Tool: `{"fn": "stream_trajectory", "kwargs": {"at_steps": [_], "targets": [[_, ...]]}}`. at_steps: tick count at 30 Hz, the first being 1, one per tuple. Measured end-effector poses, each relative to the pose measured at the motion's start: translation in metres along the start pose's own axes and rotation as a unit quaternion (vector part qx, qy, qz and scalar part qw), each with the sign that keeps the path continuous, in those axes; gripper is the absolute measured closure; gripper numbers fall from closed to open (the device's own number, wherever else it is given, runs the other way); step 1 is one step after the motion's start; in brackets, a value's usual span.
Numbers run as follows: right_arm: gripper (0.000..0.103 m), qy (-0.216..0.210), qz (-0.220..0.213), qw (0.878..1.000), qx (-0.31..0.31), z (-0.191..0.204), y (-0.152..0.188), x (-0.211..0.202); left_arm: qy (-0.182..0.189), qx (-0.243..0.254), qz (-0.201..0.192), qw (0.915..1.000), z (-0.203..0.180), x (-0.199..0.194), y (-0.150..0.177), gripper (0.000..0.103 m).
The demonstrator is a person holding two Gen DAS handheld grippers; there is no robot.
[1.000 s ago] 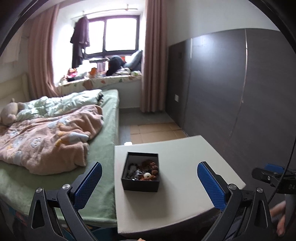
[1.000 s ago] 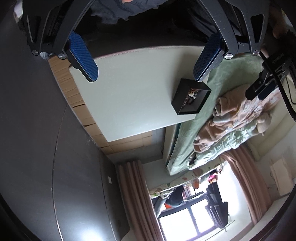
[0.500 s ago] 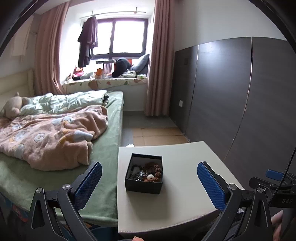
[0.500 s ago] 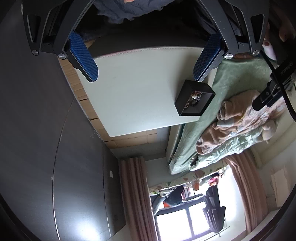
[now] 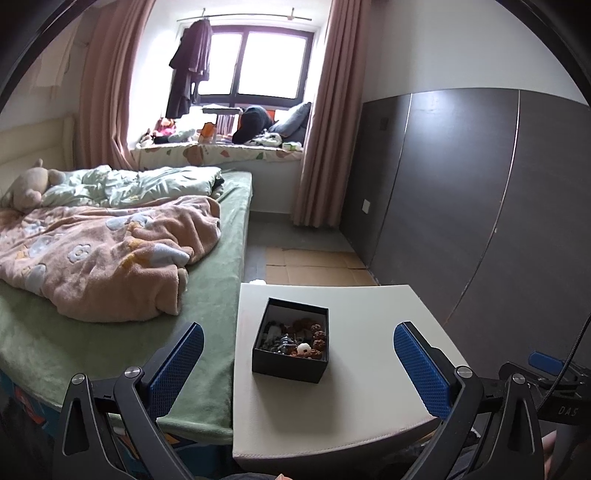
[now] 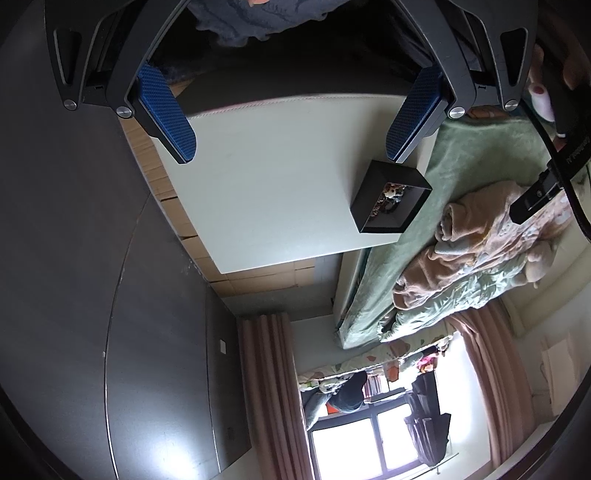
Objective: Organize jewelry
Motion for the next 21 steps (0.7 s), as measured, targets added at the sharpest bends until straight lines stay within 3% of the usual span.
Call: {"fn": "stream_trajectory", "kwargs": {"at_steps": [21], "targets": [[0.000,-0.001,0.000,1.000,0.005,-0.0009,0.0001,0.0014,-0.005,-0.002,-0.001,1.0000,0.0007,-0.0021,0.0011,0.000]]}}
Point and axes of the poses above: each gripper's, at about its wrist camera, not at the fingertips, and x roughly the way its jaws point, z to its left, y to its underside, the point moved 8 cm from there along x, roughly the way its jaws point, and after that the axes turned 1 degree about z, right-handed, at the moved point
